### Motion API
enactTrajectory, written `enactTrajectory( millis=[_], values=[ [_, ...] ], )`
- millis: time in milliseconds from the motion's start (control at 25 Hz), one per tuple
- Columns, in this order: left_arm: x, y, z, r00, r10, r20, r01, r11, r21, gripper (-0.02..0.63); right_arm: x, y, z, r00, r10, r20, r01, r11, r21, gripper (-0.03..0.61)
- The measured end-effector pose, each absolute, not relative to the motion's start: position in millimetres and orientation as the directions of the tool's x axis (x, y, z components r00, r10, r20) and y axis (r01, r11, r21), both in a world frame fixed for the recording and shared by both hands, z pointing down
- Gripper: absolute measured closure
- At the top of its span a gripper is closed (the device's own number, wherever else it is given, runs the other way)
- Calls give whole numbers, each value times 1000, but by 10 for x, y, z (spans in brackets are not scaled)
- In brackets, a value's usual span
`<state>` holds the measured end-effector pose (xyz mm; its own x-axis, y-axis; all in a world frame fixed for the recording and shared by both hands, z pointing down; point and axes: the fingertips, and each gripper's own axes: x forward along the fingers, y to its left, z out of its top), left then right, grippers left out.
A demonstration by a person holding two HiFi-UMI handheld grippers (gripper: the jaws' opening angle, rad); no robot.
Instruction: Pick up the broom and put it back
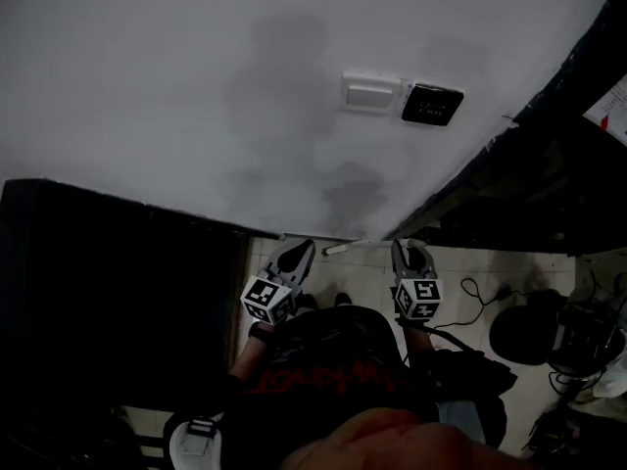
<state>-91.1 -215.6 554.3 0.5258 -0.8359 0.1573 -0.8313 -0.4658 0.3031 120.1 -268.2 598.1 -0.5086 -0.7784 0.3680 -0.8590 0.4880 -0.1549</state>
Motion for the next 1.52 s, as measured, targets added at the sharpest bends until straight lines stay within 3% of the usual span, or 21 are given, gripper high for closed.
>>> enactTrajectory(
  millis=[160, 440, 880, 1240, 1520],
  values=[
    [-871, -2369, 5453, 581, -802, 139, -802, -535, 266, 609, 1283, -2676, 4765, -532, -836, 135, -846, 515, -139, 477],
    [-824, -2474, 5212, 626, -778, 56, -762, -596, 254, 609, 1000, -2501, 4401, -549, -833, 69, -834, 539, -117, 476],
    [-616, -2404, 5351, 697, -714, 59, -697, -656, 289, 609, 1113, -2186, 4884, -566, -780, 267, -822, 557, -115, 477],
    [-477, -2309, 5310, 688, -720, 98, -712, -642, 284, 609, 1224, -2596, 6368, -447, -766, 461, -889, 436, -138, 477],
    [-679, -1890, 5348, 524, -835, 165, -836, -468, 286, 609, 1231, -3328, 7951, -371, -659, 654, -912, 393, -121, 477]
  ],
)
